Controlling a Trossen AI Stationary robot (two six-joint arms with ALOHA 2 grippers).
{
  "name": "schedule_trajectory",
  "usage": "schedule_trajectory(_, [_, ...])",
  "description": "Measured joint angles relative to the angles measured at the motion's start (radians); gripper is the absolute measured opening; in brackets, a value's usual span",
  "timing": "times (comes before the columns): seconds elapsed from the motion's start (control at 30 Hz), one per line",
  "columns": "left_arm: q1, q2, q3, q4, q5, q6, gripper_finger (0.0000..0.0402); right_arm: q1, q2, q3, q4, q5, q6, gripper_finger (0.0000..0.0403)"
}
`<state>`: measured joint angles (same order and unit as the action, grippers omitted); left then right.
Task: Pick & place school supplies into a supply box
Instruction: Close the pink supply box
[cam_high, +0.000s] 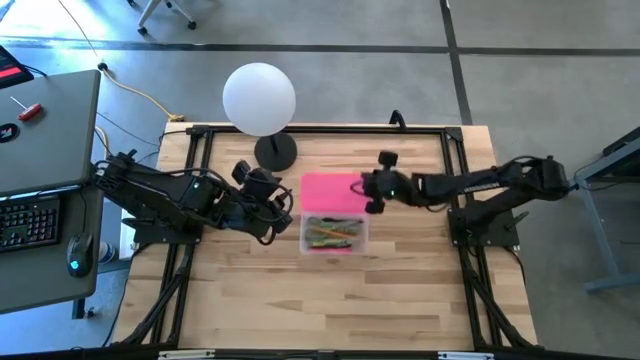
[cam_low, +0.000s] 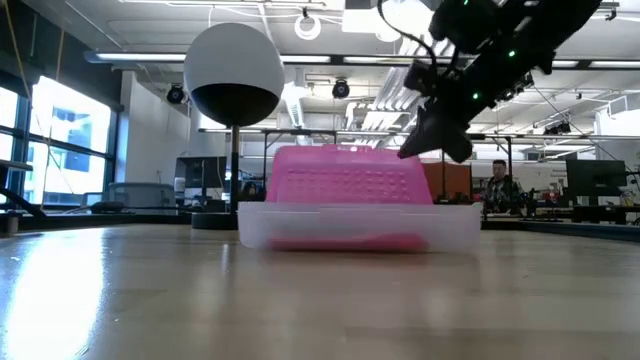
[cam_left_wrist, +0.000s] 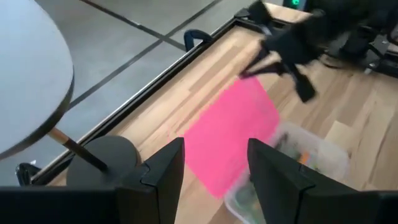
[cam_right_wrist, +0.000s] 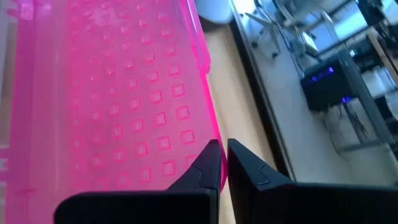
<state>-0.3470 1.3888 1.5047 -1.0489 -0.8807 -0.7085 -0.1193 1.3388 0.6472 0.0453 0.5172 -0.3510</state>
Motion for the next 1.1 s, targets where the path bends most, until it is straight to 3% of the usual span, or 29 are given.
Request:
schedule_trajectory(0.13, [0.000,0.019,0.001,-0.001,-0.036,-0.037,0.0207,0.119,0.000,0.000,-0.001,0.055,0.038,0.0001])
schedule_trajectory(0.33, [0.000,0.060,-0.002,-0.002,-0.044,-0.050,0.0207,0.297,0.000,0.000,0.047,0.354,-0.039,0.0001])
schedule_trajectory(0.7, [-0.001,0.270,0.001,0.141,0.271,0.008,0.0207,0.500,0.000,0.000,0.070,0.645,-0.035,0.0000])
schedule_trajectory(0.97, [0.000,0.427,0.003,0.443,0.612,0.181,0.0207,0.540,0.004,-0.002,0.045,0.600,-0.015,0.0000])
schedule_trajectory(1.1, [0.000,0.499,0.002,0.447,0.563,0.175,0.0207,0.542,0.005,-0.002,0.035,0.603,-0.017,0.0000])
